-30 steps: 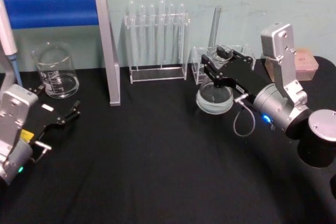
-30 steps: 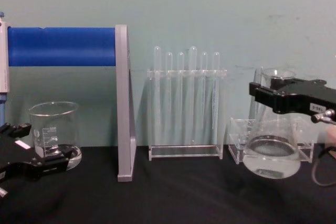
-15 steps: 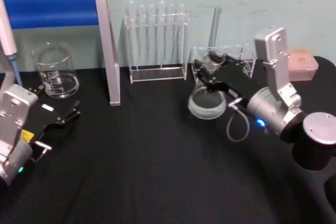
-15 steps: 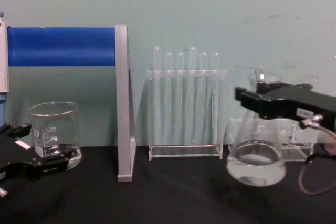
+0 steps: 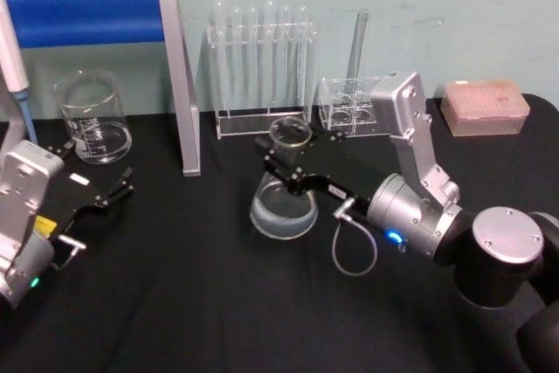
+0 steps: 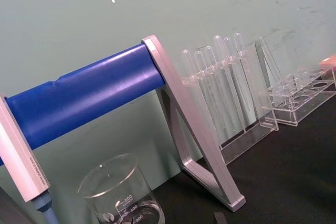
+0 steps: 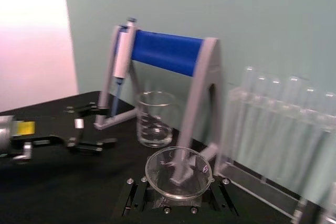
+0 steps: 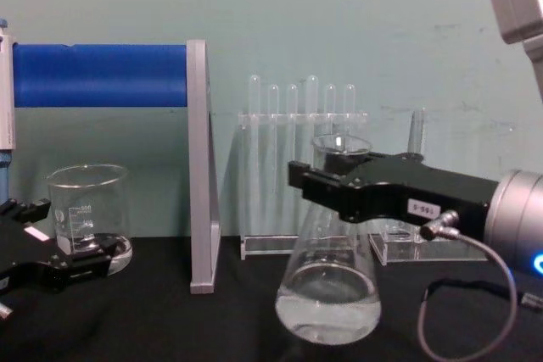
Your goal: Grasp the erlenmeyer flask with one hand, shake it three times, then place it back.
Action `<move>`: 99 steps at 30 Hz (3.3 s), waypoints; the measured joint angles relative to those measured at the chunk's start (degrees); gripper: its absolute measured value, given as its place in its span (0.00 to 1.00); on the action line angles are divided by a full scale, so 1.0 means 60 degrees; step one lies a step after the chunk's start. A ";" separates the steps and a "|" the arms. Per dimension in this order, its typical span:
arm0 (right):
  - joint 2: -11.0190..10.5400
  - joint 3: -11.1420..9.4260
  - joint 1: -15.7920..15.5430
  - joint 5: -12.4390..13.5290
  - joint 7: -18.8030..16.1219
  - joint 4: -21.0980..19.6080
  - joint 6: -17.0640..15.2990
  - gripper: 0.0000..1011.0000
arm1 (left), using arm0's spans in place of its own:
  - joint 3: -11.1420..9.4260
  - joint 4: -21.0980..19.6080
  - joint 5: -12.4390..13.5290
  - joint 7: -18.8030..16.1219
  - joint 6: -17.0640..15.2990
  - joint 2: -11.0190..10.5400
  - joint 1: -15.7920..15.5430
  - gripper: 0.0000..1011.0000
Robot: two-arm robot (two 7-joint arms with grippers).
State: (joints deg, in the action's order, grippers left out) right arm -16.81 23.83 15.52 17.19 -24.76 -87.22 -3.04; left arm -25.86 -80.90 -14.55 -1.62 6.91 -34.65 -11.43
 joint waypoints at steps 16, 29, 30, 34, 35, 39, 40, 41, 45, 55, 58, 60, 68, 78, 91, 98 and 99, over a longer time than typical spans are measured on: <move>-0.0304 0.0663 -0.0109 0.0415 -0.0452 -0.0462 -0.0036 0.45 | 0.0000 0.0000 0.0000 0.0000 0.0000 0.0000 0.0000 0.99; -0.0336 0.0317 0.0148 0.0313 0.0278 0.0011 0.0057 0.44 | 0.0000 0.0000 0.0000 0.0000 0.0000 0.0000 0.0000 0.99; -0.0327 0.0205 0.0185 0.0264 0.0421 0.0109 0.0079 0.44 | 0.0000 0.0000 0.0001 0.0000 0.0000 0.0000 0.0000 0.99; -0.0295 -0.0103 0.0281 0.0114 0.0786 0.0363 0.0130 0.44 | 0.0000 0.0000 0.0000 0.0000 0.0000 0.0000 -0.0001 0.99; -0.0278 -0.0234 0.0315 0.0044 0.0919 0.0467 0.0142 0.44 | 0.0000 0.0000 0.0001 0.0000 0.0000 0.0000 -0.0001 0.99; -0.0254 -0.0541 0.0373 -0.0116 0.1208 0.0659 0.0173 0.44 | 0.0000 0.0000 0.0001 0.0000 0.0000 0.0000 -0.0001 0.99; -0.0253 -0.0610 0.0380 -0.0147 0.1260 0.0700 0.0182 0.45 | 0.0000 0.0000 0.0001 0.0000 0.0000 0.0000 0.0000 0.99; -0.0251 -0.0670 0.0387 -0.0179 0.1319 0.0740 0.0189 0.45 | 0.0000 0.0000 0.0001 0.0000 0.0000 0.0000 0.0000 0.99; -0.0232 -0.0949 0.0429 -0.0326 0.1559 0.0904 0.0203 0.45 | 0.0000 0.0000 0.0000 0.0000 0.0000 0.0000 -0.0001 0.99; -0.0107 -0.1383 0.0457 -0.0599 0.1802 0.1100 0.0216 0.44 | 0.0000 0.0000 0.0001 0.0000 0.0000 0.0000 0.0000 0.99; -0.0067 -0.1406 0.0440 -0.0635 0.1753 0.1096 0.0217 0.45 | 0.0000 0.0000 0.0000 0.0000 0.0000 0.0000 0.0000 0.99; -0.0019 -0.1408 0.0415 -0.0659 0.1658 0.1064 0.0216 0.45 | 0.0000 0.0000 0.0000 0.0000 0.0000 0.0000 -0.0001 0.99; 0.0124 -0.1167 0.0249 -0.0610 0.1096 0.0756 0.0145 0.45 | 0.0000 0.0000 0.0001 0.0000 0.0000 0.0000 -0.0001 0.99; 0.0167 -0.0555 0.0097 -0.0294 0.0409 0.0290 0.0070 0.45 | 0.0000 0.0000 0.0000 0.0000 0.0000 0.0000 0.0000 0.99; -0.0077 0.0244 -0.0008 0.0063 -0.0207 -0.0175 0.0014 0.44 | 0.0000 0.0000 0.0000 0.0000 0.0000 0.0000 0.0000 0.99; -0.0193 0.0467 -0.0005 0.0216 -0.0366 -0.0259 0.0068 0.45 | 0.0000 0.0000 0.0000 0.0000 0.0000 0.0000 -0.0001 0.99; -0.0215 0.0501 0.0001 0.0243 -0.0373 -0.0264 0.0091 0.45 | 0.0000 0.0000 0.0000 0.0000 0.0000 0.0000 0.0000 0.99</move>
State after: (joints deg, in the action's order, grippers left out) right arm -18.10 26.83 15.53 18.65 -26.99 -88.80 -2.50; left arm -25.86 -80.90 -14.55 -1.62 6.91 -34.64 -11.43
